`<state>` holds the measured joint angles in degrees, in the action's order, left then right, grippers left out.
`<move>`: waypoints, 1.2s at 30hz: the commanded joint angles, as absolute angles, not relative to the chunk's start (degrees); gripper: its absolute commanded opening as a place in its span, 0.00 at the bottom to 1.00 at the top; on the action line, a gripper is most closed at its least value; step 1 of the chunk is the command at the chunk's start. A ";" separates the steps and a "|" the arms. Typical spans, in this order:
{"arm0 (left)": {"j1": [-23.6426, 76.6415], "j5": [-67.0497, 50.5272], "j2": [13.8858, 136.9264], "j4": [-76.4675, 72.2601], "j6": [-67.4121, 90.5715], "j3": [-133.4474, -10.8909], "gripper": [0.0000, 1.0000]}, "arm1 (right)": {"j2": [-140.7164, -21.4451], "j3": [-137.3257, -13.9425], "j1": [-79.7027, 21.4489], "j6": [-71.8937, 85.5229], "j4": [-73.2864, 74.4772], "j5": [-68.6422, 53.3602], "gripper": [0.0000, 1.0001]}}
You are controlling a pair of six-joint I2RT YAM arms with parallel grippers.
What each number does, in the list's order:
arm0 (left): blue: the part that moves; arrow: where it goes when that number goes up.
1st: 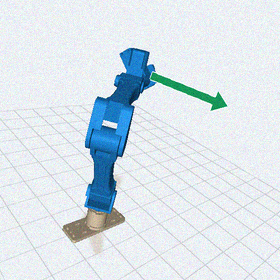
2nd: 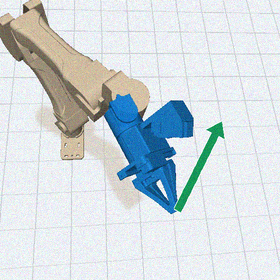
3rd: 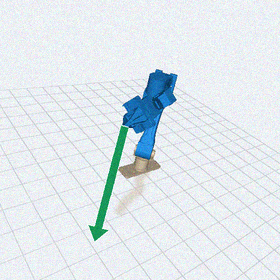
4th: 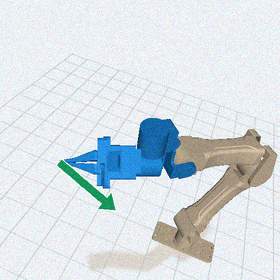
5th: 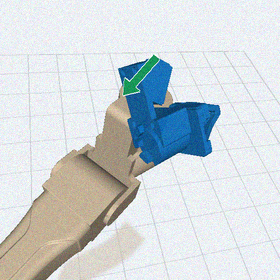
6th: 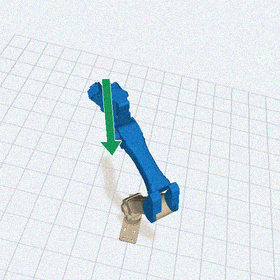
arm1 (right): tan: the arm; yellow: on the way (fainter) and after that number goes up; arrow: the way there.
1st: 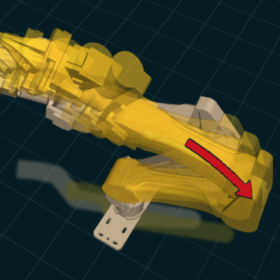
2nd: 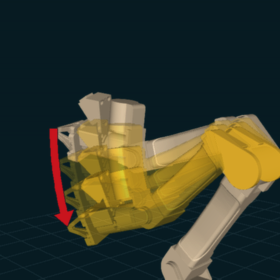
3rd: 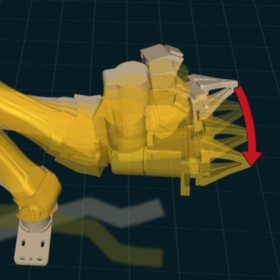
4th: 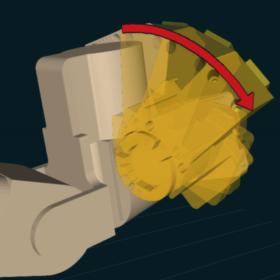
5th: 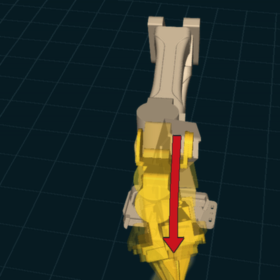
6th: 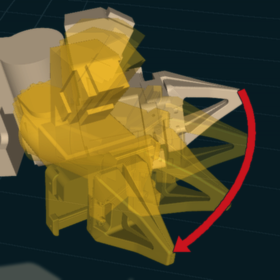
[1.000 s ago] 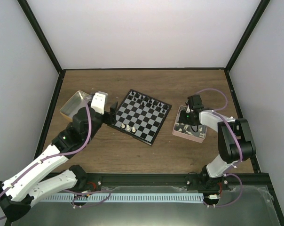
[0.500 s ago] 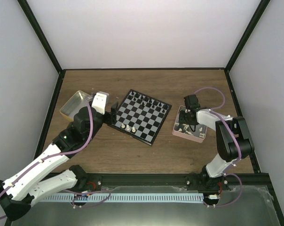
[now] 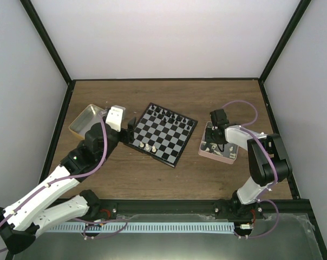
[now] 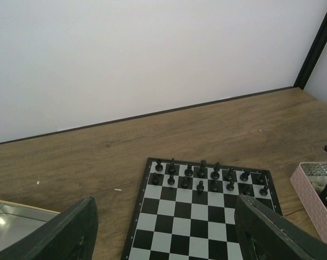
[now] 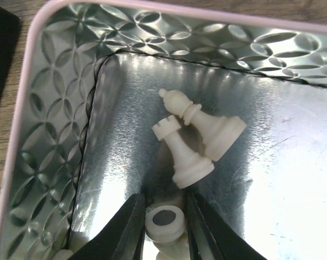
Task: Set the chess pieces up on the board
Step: Pick up the chess piece from the storage box, then place the chess piece on the chessboard.
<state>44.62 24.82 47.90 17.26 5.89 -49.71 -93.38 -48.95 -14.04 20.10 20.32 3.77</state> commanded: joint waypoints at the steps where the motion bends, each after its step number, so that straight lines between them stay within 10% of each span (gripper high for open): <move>1: 44.65 25.06 47.91 17.05 5.45 -49.39 0.71 | -94.82 -50.27 -14.59 20.90 21.86 5.98 0.23; 20: 44.62 14.31 47.07 9.24 10.83 -46.95 0.71 | -73.24 -44.45 -14.59 33.96 10.54 6.79 0.18; 36: 47.36 3.80 55.86 -19.01 24.51 -31.68 0.69 | -50.98 -25.04 -25.47 84.09 -8.84 -6.34 0.13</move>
